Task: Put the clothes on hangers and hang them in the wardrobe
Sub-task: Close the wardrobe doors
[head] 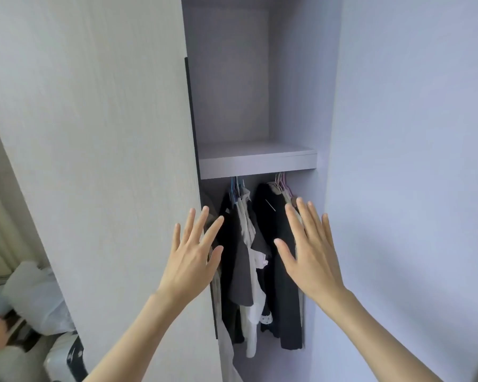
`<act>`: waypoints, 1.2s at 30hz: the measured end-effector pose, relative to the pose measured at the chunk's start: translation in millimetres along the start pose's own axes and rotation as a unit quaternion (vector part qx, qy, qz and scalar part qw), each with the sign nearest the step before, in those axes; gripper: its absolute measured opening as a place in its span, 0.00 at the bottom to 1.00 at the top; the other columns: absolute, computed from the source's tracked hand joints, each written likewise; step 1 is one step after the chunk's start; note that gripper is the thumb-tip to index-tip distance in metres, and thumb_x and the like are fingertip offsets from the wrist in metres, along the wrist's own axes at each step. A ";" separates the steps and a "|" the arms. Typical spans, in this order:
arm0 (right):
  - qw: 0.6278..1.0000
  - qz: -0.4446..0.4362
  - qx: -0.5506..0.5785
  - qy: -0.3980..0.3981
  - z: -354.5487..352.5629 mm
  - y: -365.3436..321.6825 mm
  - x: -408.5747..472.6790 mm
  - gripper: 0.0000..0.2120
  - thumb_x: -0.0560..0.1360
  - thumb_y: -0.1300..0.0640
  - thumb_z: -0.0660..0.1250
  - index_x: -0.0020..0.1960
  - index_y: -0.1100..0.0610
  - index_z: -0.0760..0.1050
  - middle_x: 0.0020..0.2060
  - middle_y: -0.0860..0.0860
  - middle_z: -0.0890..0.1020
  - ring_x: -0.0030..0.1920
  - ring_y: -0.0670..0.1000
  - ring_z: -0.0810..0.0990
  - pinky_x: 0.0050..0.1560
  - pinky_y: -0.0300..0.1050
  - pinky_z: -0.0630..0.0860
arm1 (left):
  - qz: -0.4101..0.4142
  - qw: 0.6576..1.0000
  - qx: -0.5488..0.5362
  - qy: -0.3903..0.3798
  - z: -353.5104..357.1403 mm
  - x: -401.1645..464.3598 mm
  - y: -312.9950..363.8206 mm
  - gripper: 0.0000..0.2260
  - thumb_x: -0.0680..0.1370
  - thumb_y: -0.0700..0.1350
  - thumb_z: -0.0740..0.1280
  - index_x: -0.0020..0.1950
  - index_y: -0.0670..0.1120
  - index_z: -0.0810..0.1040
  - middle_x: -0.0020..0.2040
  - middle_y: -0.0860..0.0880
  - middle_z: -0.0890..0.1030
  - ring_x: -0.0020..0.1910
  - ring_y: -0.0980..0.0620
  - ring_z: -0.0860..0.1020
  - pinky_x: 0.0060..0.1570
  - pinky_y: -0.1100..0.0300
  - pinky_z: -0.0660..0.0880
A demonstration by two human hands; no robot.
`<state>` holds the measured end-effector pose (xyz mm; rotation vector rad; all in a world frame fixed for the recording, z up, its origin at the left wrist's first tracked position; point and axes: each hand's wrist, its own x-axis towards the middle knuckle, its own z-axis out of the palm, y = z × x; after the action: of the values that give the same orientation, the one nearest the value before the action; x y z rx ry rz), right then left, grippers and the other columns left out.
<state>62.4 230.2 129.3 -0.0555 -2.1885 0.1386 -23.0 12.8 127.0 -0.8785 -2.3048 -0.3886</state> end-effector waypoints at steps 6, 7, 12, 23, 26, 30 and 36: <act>0.997 0.007 -0.049 0.055 -81.6 53.8 -33.4 0.25 0.77 0.50 0.53 0.72 0.59 0.59 0.71 0.59 0.64 0.73 0.56 0.56 0.73 0.54 0.49 | 0.050 0.996 -0.068 0.001 5.2 -2.1 90.0 0.24 0.78 0.53 0.47 0.75 0.52 0.57 0.76 0.49 0.53 0.75 0.51 0.41 0.72 0.49 0.44; 0.996 0.012 -0.060 0.069 -93.4 64.1 -36.1 0.25 0.77 0.51 0.53 0.71 0.59 0.60 0.71 0.59 0.64 0.73 0.56 0.56 0.73 0.54 0.48 | 0.057 0.996 -0.072 0.000 7.0 -2.6 103.5 0.24 0.78 0.53 0.47 0.75 0.53 0.57 0.76 0.50 0.53 0.75 0.51 0.42 0.72 0.49 0.44; 0.989 0.025 -0.102 0.100 -140.6 109.7 -48.2 0.24 0.77 0.54 0.53 0.70 0.61 0.62 0.72 0.60 0.62 0.74 0.58 0.53 0.73 0.55 0.44 | 0.097 0.993 -0.074 0.010 10.2 5.7 167.3 0.23 0.78 0.53 0.49 0.74 0.54 0.54 0.76 0.51 0.52 0.76 0.48 0.45 0.70 0.51 0.43; 0.972 0.151 0.178 0.008 -172.9 190.1 -72.8 0.31 0.80 0.55 0.55 0.73 0.47 0.37 0.70 0.37 0.46 0.70 0.37 0.53 0.61 0.19 0.49 | 0.146 0.986 -0.078 0.020 22.2 34.6 290.0 0.24 0.79 0.55 0.50 0.75 0.53 0.54 0.76 0.49 0.54 0.76 0.49 0.45 0.71 0.51 0.42; 0.970 0.076 0.229 0.027 -172.9 192.2 -74.6 0.24 0.81 0.51 0.53 0.72 0.46 0.46 0.69 0.35 0.54 0.68 0.30 0.53 0.62 0.19 0.51 | 0.150 0.985 -0.084 0.029 21.3 33.7 298.3 0.27 0.78 0.58 0.52 0.76 0.52 0.52 0.77 0.50 0.51 0.76 0.50 0.44 0.72 0.49 0.45; 0.972 -0.081 0.205 0.077 -169.6 180.9 -62.7 0.21 0.80 0.57 0.53 0.71 0.62 0.62 0.70 0.49 0.64 0.72 0.41 0.58 0.70 0.38 0.59 | 0.157 0.982 -0.100 0.042 16.2 29.1 299.0 0.34 0.77 0.63 0.55 0.77 0.47 0.49 0.77 0.50 0.49 0.76 0.50 0.45 0.73 0.50 0.45; 0.955 -0.191 0.226 0.008 -133.8 134.7 -31.6 0.19 0.79 0.59 0.53 0.70 0.60 0.66 0.69 0.52 0.69 0.73 0.52 0.60 0.70 0.50 0.63 | 0.042 0.993 -0.099 0.054 1.4 21.0 258.8 0.37 0.75 0.58 0.58 0.77 0.45 0.44 0.77 0.51 0.47 0.75 0.53 0.42 0.74 0.50 0.46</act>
<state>188.1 371.6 164.7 0.6166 -2.0585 0.4118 139.6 213.7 151.9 -1.0213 -2.1486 -0.6198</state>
